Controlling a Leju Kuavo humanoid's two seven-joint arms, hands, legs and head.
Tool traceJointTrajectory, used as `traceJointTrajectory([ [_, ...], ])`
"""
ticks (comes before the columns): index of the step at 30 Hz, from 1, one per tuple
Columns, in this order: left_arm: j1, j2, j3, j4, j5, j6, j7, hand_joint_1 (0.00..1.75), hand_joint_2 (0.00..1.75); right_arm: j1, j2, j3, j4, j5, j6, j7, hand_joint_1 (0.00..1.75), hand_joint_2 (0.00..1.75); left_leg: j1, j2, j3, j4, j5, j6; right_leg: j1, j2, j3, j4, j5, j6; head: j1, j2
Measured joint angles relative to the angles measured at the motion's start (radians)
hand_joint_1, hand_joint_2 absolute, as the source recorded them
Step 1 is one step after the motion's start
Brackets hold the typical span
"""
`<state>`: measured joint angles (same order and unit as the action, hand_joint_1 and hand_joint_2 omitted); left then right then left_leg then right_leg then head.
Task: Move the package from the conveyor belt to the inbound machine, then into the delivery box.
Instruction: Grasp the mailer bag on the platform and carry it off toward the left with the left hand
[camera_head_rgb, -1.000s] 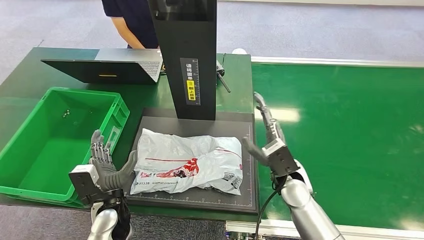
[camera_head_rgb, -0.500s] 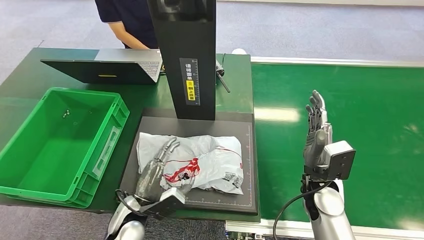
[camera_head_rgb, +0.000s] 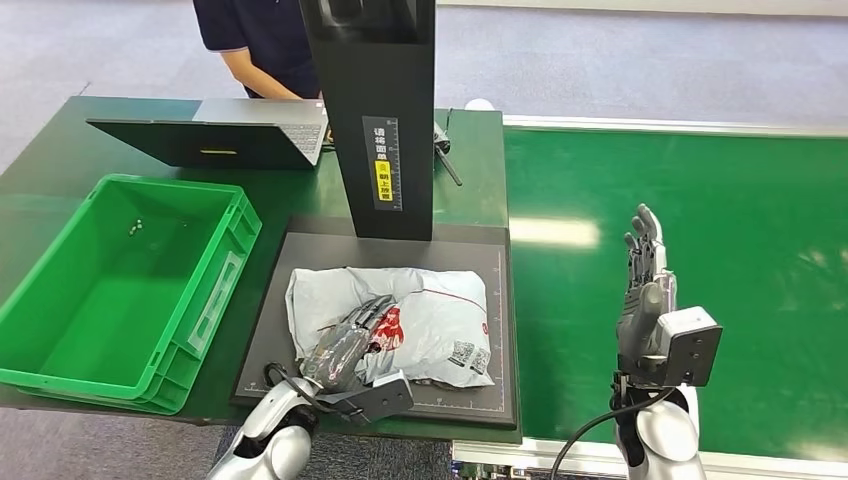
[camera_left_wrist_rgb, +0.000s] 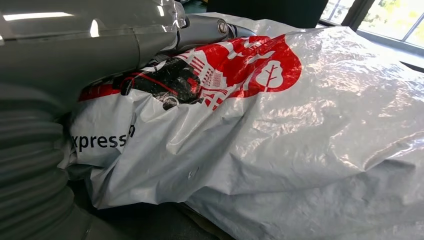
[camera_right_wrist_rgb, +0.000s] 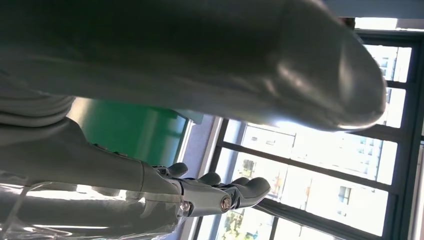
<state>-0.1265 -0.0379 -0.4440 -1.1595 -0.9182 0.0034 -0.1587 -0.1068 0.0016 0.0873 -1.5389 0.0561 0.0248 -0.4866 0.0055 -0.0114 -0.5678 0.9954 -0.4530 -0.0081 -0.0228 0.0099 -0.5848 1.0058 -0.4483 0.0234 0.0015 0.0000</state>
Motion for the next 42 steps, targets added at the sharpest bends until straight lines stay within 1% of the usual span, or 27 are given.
traceJointTrajectory([
  [2, -0.005, 0.0, 0.0, 0.007, 0.0, 0.0, 0.0, 0.0, 1.75, 0.004, 0.003, -0.003, -0.005, 0.0, 0.0, 0.001, 0.0, 0.0, 0.0, 0.0, 0.002, 0.0, 0.0, 0.0, 0.0, 0.0, 0.002, 0.0, 0.0, 0.0, 0.0, 0.0],
  [5, -0.009, -0.001, -0.001, 0.014, 0.0, -0.001, 0.0, 0.0, 1.75, 0.008, 0.004, -0.006, -0.01, 0.0, 0.0, 0.002, 0.0, 1.31, 0.0, 0.0, 0.004, 0.0, 0.0, 0.0, 0.0, 0.0, 0.004, 0.0, 0.0, 0.0, 0.0, 0.0],
  [6, -0.01, -0.001, -0.001, 0.016, 0.0, -0.002, 0.0, 0.03, 1.75, 0.009, 0.005, -0.006, -0.011, 0.001, 0.0, 0.002, 0.0, 1.75, 0.0, 0.0, 0.004, 0.0, 0.0, 0.0, 0.0, 0.0, 0.004, 0.0, 0.0, 0.0, 0.0, 0.0],
  [10, -0.014, -0.002, 0.0, 0.021, 0.007, -0.018, -0.016, 1.73, 1.75, 0.019, 0.01, -0.015, -0.02, 0.006, 0.004, 0.007, 0.0, 1.75, 0.0, 0.0, 0.006, 0.0, 0.0, 0.0, 0.0, 0.0, 0.006, 0.0, 0.0, 0.0, 0.0, 0.0],
  [13, -0.016, -0.002, 0.001, 0.023, 0.013, -0.014, -0.052, 1.75, 1.75, 0.033, 0.016, -0.026, -0.032, 0.008, 0.014, 0.014, 0.0, 1.75, 0.0, 0.0, 0.006, 0.0, 0.0, 0.0, 0.0, 0.0, 0.006, 0.0, 0.0, 0.0, 0.0, 0.0],
  [18, -0.013, -0.001, 0.003, 0.023, 0.042, 0.027, -0.133, 1.75, 1.75, 0.049, 0.03, -0.04, -0.048, 0.011, 0.028, 0.026, 0.0, 1.75, 0.0, 0.0, 0.006, 0.0, 0.0, 0.0, 0.0, -0.001, 0.006, 0.0, 0.0, 0.0, 0.0, 0.0],
  [26, -0.015, -0.001, 0.004, 0.021, 0.052, 0.057, -0.169, 1.75, 1.75, 0.055, 0.04, -0.048, -0.054, 0.011, 0.034, 0.029, 0.0, 1.75, 0.0, 0.0, 0.005, 0.0, -0.001, 0.001, 0.0, -0.001, 0.006, 0.0, -0.002, 0.001, 0.0, 0.0],
  [33, 0.011, -0.001, 0.005, -0.007, 0.091, 0.198, -0.276, 1.75, 1.75, 0.061, 0.051, -0.056, -0.062, 0.011, 0.041, 0.034, 0.0, 1.75, 0.0, 0.0, 0.003, 0.0, -0.001, 0.0, 0.0, 0.0, 0.002, 0.0, -0.002, 0.001, 0.0, 0.0],
  [38, 0.014, -0.001, 0.012, -0.029, 0.097, 0.247, -0.289, 1.75, 1.75, 0.068, 0.058, -0.07, -0.068, 0.011, 0.049, 0.036, 0.0, 1.75, 0.0, 0.0, 0.001, 0.0, -0.001, 0.0, 0.0, 0.0, 0.001, 0.0, -0.002, 0.001, 0.0, 0.0],
  [40, 0.013, 0.0, 0.019, -0.029, 0.088, 0.283, -0.29, 1.75, 1.75, 0.073, 0.061, -0.075, -0.073, 0.011, 0.05, 0.036, 0.0, 1.75, 0.0, 0.0, 0.001, 0.0, -0.001, 0.0, 0.0, 0.0, 0.0, 0.0, -0.002, 0.0, 0.0, 0.0],
  [42, 0.013, 0.0, 0.033, -0.032, 0.074, 0.338, -0.289, 1.75, 1.75, 0.08, 0.063, -0.08, -0.078, 0.011, 0.051, 0.036, 0.0, 1.75, 0.0, 0.0, 0.001, 0.0, -0.001, 0.0, 0.0, 0.0, 0.0, 0.0, -0.002, 0.0, 0.0, 0.0],
])
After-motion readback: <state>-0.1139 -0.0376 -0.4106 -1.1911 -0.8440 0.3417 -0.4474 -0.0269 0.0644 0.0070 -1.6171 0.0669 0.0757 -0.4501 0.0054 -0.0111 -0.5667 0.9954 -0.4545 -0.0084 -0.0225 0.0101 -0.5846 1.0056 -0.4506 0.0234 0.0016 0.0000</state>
